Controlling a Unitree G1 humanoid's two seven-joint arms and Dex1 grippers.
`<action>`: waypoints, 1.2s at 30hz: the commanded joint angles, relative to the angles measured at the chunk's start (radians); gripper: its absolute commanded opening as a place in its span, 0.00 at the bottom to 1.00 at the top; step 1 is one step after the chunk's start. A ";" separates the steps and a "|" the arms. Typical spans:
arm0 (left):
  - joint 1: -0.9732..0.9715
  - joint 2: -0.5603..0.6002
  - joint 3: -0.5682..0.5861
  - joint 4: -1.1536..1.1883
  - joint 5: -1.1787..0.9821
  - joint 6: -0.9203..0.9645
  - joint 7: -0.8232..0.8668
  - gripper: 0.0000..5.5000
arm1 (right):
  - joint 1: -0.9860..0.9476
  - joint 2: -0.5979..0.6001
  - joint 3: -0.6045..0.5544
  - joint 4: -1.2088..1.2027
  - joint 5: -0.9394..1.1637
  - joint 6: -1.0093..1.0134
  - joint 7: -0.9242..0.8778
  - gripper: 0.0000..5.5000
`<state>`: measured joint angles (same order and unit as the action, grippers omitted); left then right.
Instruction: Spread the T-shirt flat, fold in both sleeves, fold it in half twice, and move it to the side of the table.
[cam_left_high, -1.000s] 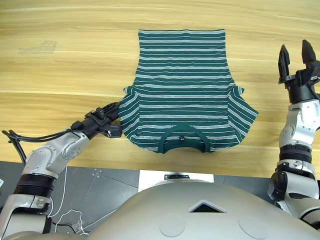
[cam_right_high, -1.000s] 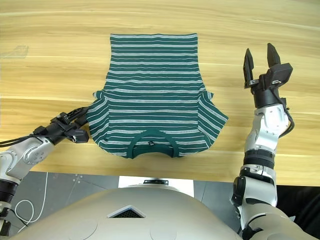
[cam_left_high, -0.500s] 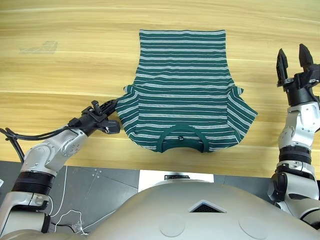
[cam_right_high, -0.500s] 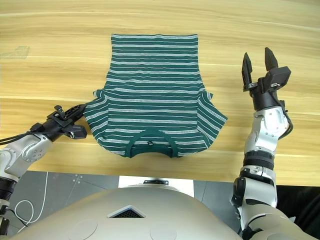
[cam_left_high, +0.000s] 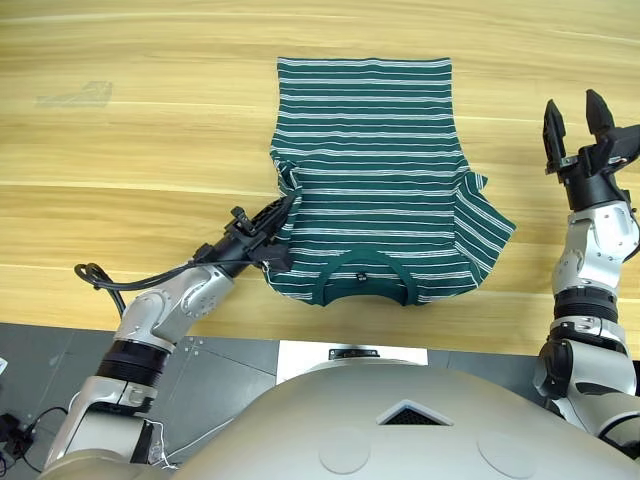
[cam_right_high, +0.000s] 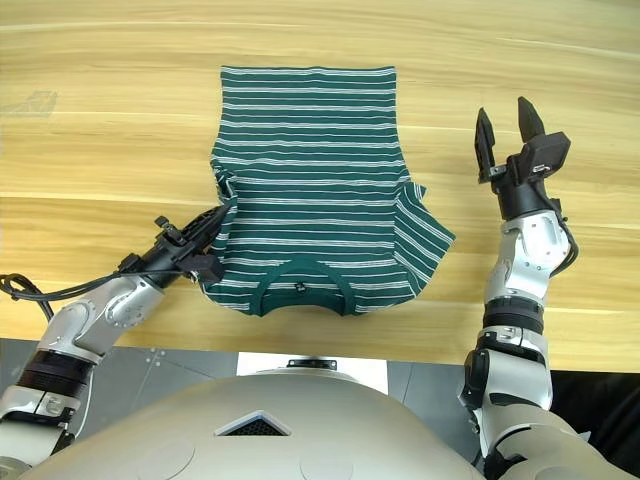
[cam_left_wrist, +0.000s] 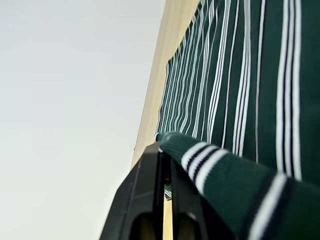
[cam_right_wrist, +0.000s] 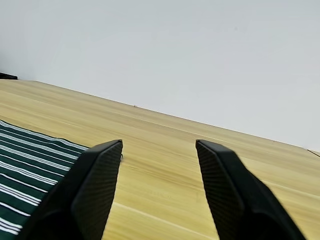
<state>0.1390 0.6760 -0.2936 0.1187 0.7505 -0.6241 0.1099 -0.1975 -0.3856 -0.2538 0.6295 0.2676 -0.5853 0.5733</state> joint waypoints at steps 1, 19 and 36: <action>0.005 -0.014 -0.065 0.089 0.027 0.003 -0.049 0.00 | -0.003 0.000 0.006 -0.006 -0.003 -0.003 0.008 0.49; 0.046 0.055 -0.179 0.158 -0.102 -0.046 -0.272 0.41 | -0.039 -0.001 0.018 -0.023 -0.016 0.018 -0.016 0.49; 0.034 0.066 -0.042 0.075 -0.285 -0.094 -0.214 0.41 | -0.069 -0.048 0.078 -0.029 -0.110 0.000 -0.011 0.49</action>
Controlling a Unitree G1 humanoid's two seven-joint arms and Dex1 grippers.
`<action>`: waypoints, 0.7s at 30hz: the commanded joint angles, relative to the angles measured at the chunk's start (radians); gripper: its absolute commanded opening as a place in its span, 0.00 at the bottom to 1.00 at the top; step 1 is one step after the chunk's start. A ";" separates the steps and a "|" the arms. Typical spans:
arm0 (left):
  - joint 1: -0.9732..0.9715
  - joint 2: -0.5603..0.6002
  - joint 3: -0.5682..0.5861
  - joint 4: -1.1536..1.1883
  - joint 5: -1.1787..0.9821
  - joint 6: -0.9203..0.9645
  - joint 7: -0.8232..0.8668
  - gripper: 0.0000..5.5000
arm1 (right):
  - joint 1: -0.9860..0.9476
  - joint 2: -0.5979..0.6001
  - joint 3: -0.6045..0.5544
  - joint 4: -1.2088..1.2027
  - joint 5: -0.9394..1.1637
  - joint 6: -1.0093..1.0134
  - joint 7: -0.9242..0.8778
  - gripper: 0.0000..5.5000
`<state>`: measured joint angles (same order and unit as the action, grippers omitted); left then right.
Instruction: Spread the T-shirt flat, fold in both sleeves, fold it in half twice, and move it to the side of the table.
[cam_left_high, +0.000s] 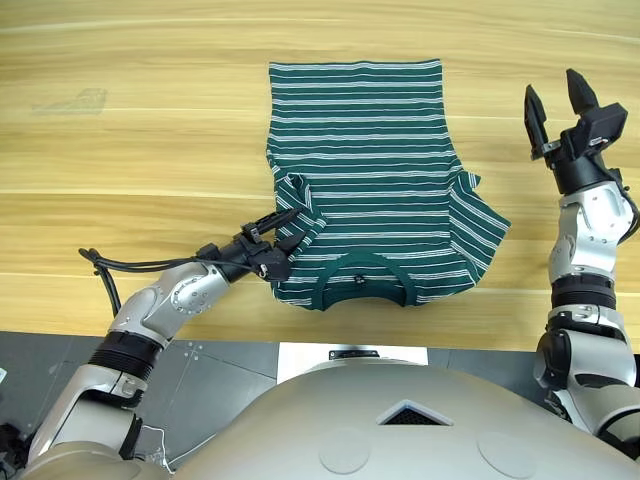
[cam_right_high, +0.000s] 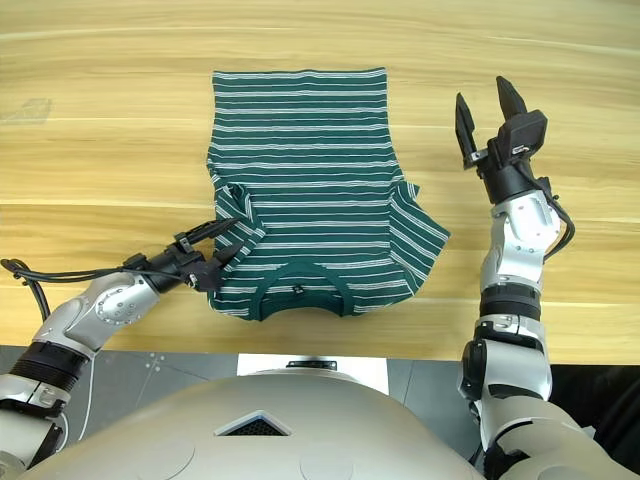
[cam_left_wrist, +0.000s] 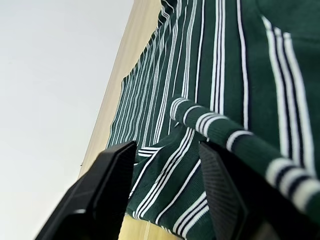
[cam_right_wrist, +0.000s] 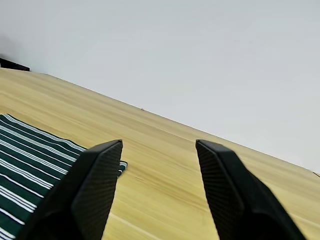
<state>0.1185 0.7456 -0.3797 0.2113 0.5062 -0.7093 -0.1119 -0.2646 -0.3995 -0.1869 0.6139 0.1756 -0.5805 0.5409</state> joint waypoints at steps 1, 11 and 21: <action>0.052 -0.015 0.078 -0.037 -0.076 -0.021 0.025 0.41 | 0.018 -0.052 0.019 -0.036 -0.023 -0.011 0.041 0.49; 0.052 -0.226 0.236 -0.042 -0.453 -0.111 0.047 0.41 | 0.293 -0.429 0.050 -0.046 -0.377 -0.247 0.041 0.49; 0.052 -0.347 0.306 0.022 -0.487 -0.137 0.017 0.41 | 0.379 -0.477 0.181 -0.004 -0.644 -0.345 -0.150 0.49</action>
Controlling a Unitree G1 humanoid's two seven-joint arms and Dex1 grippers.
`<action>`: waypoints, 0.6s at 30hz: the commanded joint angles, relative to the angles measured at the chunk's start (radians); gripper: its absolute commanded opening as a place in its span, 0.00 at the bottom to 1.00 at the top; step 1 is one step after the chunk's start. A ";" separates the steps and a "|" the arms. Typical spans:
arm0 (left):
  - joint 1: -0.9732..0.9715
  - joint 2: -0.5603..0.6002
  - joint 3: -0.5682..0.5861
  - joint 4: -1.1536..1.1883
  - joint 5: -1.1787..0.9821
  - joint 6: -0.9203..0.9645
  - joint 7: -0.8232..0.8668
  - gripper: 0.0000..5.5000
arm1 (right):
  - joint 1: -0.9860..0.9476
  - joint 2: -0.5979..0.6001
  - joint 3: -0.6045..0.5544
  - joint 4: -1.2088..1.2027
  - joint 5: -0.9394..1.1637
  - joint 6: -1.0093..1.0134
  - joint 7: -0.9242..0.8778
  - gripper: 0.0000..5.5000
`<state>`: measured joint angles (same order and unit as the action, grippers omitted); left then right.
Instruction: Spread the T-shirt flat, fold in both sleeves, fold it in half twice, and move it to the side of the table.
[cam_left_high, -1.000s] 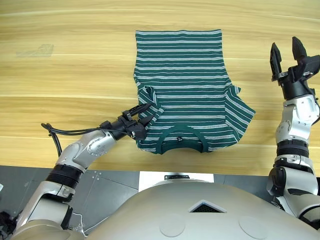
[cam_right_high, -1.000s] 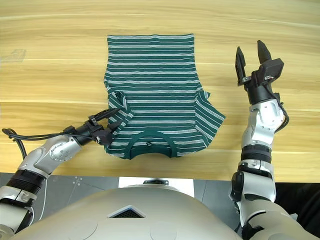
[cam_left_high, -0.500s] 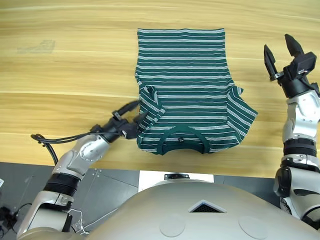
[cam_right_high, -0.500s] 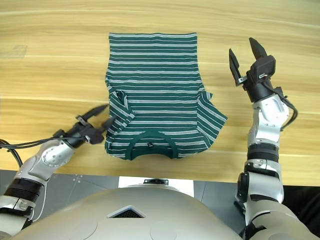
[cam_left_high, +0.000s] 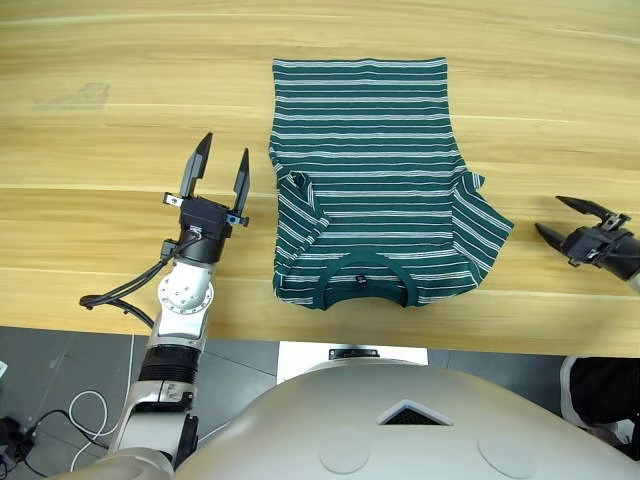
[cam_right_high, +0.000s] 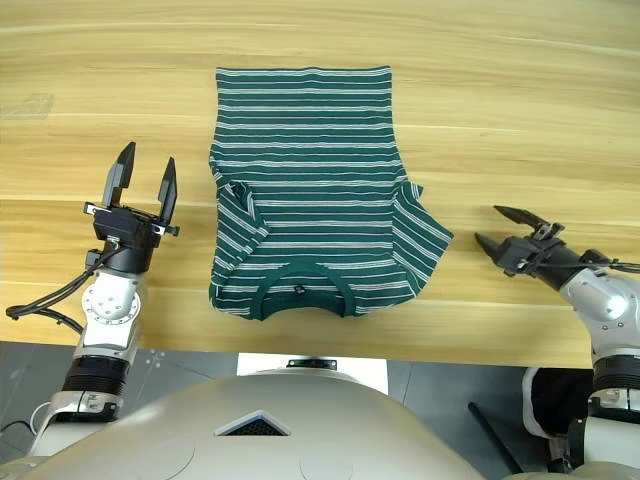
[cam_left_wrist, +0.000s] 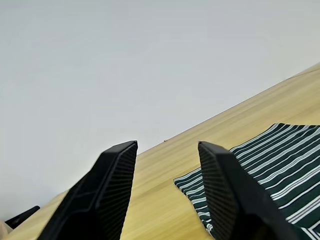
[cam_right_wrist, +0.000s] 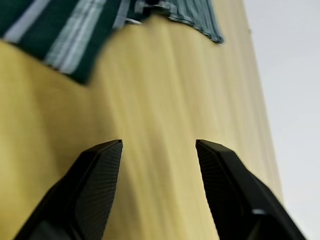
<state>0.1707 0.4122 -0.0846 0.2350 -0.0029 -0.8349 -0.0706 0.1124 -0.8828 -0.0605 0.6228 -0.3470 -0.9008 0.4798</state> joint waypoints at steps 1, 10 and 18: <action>0.000 -0.014 0.010 -0.010 0.024 -0.011 -0.033 0.41 | 0.000 0.017 0.075 -0.019 -0.166 -0.029 -0.132 0.49; 0.020 -0.017 0.030 -0.094 0.027 0.016 -0.094 0.41 | -0.063 0.038 0.244 0.018 -0.352 -0.059 -0.365 0.49; 0.042 -0.024 0.053 -0.137 0.020 0.039 -0.118 0.41 | -0.042 -0.062 0.310 -0.009 -0.338 -0.096 -0.360 0.49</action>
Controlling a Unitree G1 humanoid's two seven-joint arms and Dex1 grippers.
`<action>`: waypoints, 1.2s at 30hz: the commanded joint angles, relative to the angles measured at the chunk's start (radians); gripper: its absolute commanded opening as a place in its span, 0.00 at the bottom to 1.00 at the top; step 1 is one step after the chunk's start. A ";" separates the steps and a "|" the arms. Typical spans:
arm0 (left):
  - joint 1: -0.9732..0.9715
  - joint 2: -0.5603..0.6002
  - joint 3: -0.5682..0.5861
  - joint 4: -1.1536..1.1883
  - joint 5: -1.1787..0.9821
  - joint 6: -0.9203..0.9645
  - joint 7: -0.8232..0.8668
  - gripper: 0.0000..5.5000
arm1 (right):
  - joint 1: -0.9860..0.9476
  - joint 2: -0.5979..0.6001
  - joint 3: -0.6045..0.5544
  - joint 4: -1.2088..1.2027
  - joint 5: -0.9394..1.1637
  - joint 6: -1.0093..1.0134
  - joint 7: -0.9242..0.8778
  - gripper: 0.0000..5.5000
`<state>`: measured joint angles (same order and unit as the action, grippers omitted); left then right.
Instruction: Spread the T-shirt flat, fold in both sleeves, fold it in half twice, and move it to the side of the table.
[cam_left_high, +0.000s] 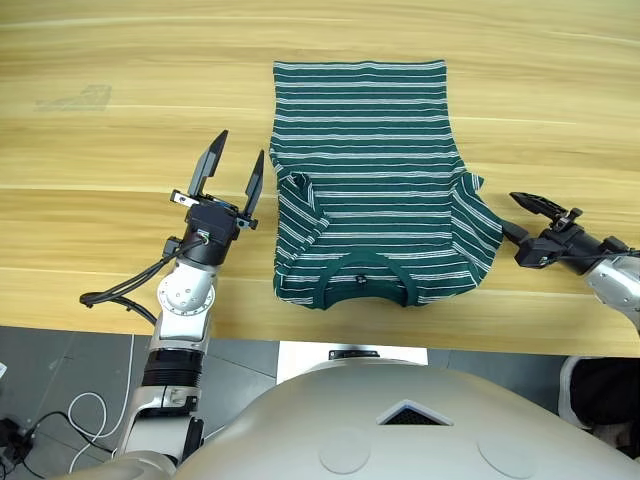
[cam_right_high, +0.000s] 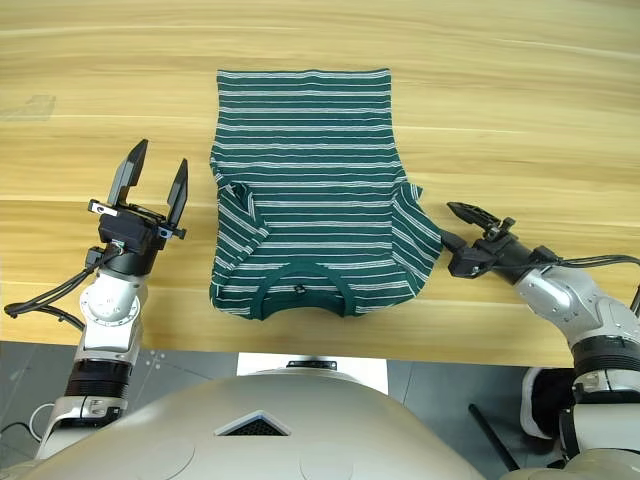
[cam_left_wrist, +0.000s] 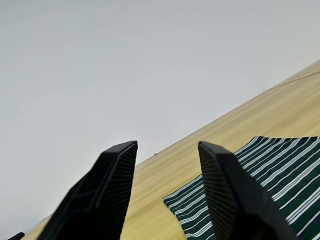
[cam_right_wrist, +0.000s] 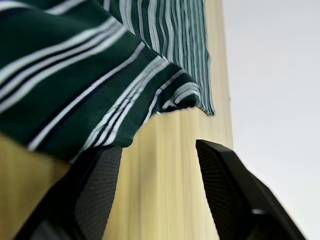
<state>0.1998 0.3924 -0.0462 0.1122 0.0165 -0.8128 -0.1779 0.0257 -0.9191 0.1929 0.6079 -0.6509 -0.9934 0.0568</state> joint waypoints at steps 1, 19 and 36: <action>0.014 -0.006 0.016 -0.016 0.000 0.017 -0.013 0.41 | 0.044 -0.032 0.064 -0.002 -0.025 -0.008 0.072 0.49; 0.058 -0.050 0.045 -0.049 0.003 0.027 -0.019 0.41 | 0.167 -0.230 0.050 -0.260 0.373 0.071 0.472 0.49; 0.060 -0.062 0.038 -0.055 -0.003 0.026 -0.050 0.41 | 0.047 -0.069 0.123 -0.081 0.266 0.034 0.453 0.49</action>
<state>0.2541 0.3349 -0.0156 0.0706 0.0154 -0.7879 -0.2250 0.0647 -1.0110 0.2750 0.4751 -0.2982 -0.9872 0.4830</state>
